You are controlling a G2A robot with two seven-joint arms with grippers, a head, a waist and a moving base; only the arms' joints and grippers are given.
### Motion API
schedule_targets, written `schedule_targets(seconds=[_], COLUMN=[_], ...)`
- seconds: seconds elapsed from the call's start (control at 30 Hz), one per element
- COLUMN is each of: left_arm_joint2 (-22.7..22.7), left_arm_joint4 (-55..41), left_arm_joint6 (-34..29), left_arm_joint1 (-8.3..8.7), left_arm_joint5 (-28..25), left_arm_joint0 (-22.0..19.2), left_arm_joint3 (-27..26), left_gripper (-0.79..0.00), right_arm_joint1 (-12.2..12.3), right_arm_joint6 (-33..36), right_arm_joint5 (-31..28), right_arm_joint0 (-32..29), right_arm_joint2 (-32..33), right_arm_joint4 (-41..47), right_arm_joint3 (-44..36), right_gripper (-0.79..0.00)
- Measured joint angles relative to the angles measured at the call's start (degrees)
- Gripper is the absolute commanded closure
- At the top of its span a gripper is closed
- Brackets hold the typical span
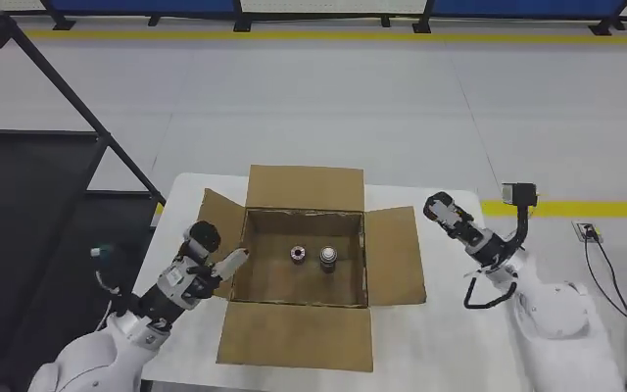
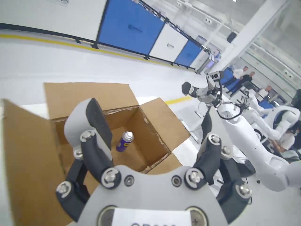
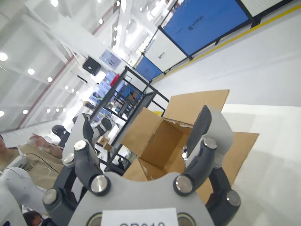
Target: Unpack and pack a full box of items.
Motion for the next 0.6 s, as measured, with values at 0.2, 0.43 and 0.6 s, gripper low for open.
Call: schedule_targets(seconds=[0.2, 0.43, 0.6], left_arm_joint2=[-13.01, -18.84, -18.76], left_arm_joint4=[-6.26, -15.66, -14.87], left_arm_joint6=[7.29, 8.54, 8.84], left_arm_joint1=[-0.34, -0.78, -0.76], left_arm_joint5=[-3.26, -7.87, -7.5], left_arm_joint0=[12.52, 20.68, 20.57], left_arm_joint3=[0.75, 3.19, 3.14], left_gripper=[-0.785, -0.785, -0.785], right_arm_joint1=[-1.52, -3.38, -3.34], right_arm_joint6=[-3.3, -6.23, -6.18], right_arm_joint5=[5.18, 11.64, 11.54], right_arm_joint0=[5.56, 11.77, 11.67], right_arm_joint2=[-13.81, -25.12, -24.9], right_arm_joint4=[-13.89, -24.9, -24.5], right_arm_joint3=[1.06, 5.91, 5.82], right_gripper=[-0.785, -0.785, -0.785])
